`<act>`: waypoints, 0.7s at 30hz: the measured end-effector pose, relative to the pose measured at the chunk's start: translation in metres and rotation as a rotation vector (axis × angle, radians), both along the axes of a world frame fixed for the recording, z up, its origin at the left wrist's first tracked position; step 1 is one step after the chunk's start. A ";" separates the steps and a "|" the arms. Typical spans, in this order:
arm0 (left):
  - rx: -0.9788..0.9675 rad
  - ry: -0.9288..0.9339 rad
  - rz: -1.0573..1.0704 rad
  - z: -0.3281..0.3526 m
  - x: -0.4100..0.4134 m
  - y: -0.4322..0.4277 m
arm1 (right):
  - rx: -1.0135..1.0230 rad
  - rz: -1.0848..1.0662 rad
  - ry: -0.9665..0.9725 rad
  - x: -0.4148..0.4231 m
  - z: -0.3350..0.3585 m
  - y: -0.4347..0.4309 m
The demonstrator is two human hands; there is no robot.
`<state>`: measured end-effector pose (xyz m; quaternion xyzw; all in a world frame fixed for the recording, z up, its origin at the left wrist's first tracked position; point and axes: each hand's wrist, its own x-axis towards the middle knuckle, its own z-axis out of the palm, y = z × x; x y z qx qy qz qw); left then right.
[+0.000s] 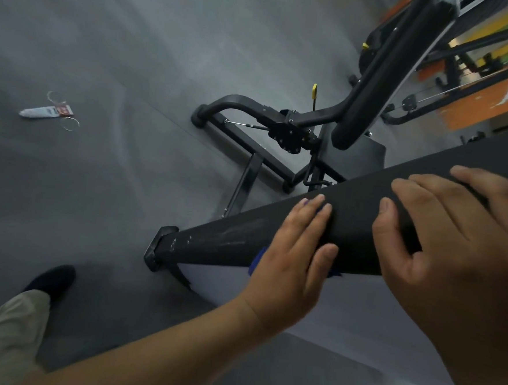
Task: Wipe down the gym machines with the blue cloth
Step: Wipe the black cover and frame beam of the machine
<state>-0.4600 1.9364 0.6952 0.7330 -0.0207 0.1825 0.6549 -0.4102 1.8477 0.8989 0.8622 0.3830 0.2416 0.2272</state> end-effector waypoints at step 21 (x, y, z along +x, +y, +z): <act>-0.024 0.249 -0.120 -0.035 0.005 0.021 | 0.004 -0.054 -0.002 0.001 -0.004 0.000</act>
